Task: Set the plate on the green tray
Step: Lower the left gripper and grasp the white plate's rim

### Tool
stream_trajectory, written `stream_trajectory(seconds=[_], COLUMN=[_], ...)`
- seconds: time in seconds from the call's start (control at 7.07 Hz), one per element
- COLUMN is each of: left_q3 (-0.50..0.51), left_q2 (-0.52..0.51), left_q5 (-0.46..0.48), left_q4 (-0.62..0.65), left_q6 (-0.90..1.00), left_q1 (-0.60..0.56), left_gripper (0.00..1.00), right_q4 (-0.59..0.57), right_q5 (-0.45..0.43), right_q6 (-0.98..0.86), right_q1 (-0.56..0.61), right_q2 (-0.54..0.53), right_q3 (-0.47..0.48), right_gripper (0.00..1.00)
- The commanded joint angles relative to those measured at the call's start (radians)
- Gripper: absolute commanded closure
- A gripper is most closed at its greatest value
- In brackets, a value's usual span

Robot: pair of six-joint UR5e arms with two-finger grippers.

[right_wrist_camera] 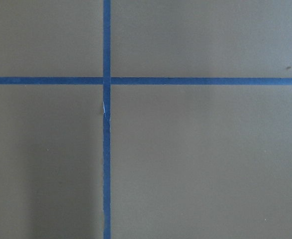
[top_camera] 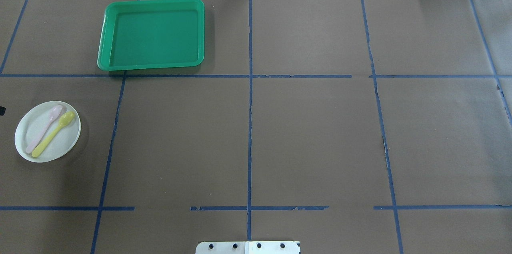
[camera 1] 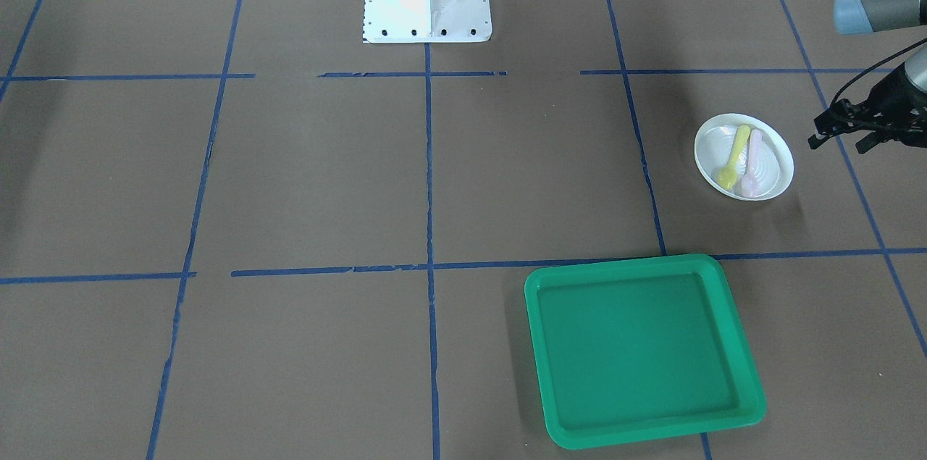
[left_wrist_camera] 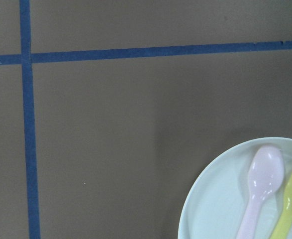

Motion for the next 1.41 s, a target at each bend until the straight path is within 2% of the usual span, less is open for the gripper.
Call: stream_trajectory(seconds=[0.0,0.71,0.99,1.27], left_q3=[0.036,0.061,0.059,0.059], left_q2=[-0.019,-0.050,-0.051,-0.051], left_q5=[0.018,0.027,0.026,0.024], left_q4=[-0.034,-0.037,-0.037,-0.037], left_q6=[-0.019,-0.020,-0.020,-0.018], left_q1=[0.049,0.077,0.085,0.088], left_gripper=[0.00,0.46,0.51,0.51], right_q4=[-0.001,-0.001,0.001,-0.001], right_q5=[0.000,0.000,0.000,0.000], right_q6=[0.000,0.000,0.000,0.000], right_q1=[0.000,0.000,0.000,0.000], right_q2=[0.000,0.000,0.000,0.000], right_q3=[-0.002,0.000,0.000,0.000], right_gripper=[0.00,0.00,0.00,0.00])
